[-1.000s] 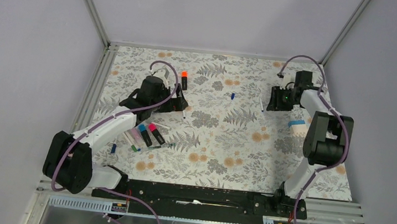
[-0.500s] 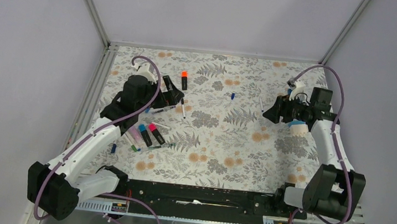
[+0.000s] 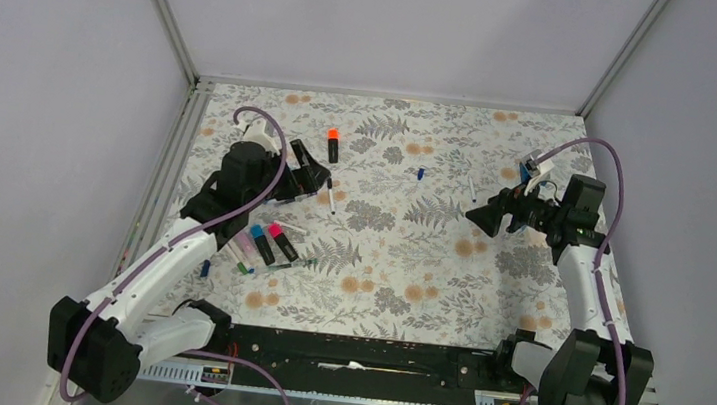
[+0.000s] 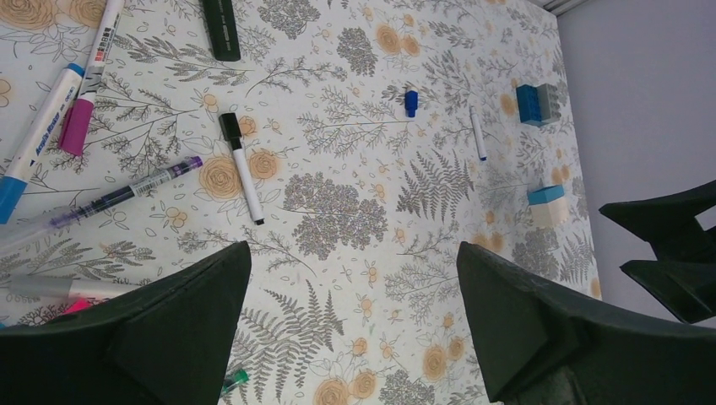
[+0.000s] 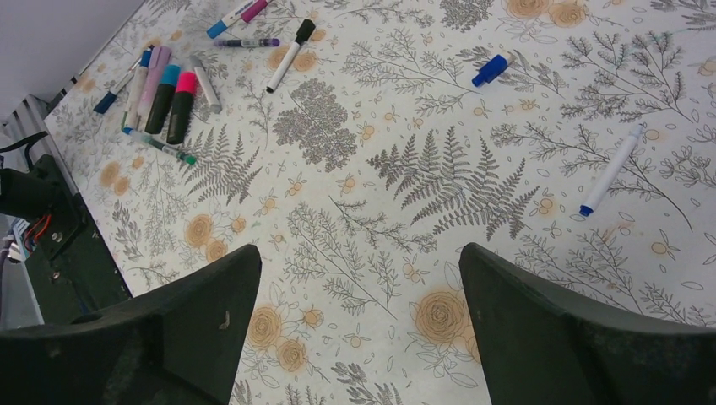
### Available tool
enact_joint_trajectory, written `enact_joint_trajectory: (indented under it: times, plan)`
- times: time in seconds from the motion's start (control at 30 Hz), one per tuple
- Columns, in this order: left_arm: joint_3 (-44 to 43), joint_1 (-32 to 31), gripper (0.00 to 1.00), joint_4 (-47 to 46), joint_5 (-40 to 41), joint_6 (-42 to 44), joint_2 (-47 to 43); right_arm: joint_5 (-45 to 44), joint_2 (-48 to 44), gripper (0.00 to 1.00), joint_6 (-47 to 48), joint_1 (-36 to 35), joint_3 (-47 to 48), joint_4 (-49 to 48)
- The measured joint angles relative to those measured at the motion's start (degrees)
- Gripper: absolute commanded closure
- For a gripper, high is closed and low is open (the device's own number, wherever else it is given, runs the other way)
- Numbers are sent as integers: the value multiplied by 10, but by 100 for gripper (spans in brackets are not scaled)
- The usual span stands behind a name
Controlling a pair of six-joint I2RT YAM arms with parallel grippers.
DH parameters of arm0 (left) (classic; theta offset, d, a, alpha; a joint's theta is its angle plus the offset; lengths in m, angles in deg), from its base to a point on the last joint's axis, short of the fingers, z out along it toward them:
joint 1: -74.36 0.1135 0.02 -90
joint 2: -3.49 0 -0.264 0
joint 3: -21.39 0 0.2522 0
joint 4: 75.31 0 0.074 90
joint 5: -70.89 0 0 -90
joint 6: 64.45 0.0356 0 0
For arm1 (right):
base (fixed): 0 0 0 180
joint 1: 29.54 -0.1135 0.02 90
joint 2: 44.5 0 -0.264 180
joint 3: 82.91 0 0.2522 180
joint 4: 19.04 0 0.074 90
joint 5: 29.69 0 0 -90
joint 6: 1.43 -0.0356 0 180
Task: Open the pen caps
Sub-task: Pick up the pen from the center of the board.
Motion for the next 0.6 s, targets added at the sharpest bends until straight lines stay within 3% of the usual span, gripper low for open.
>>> enact_joint_trajectory:
  times: [0.6]
  plan:
    - [7,0,1,-39,-10,69,65,45,24,3,0,8,-14,-24]
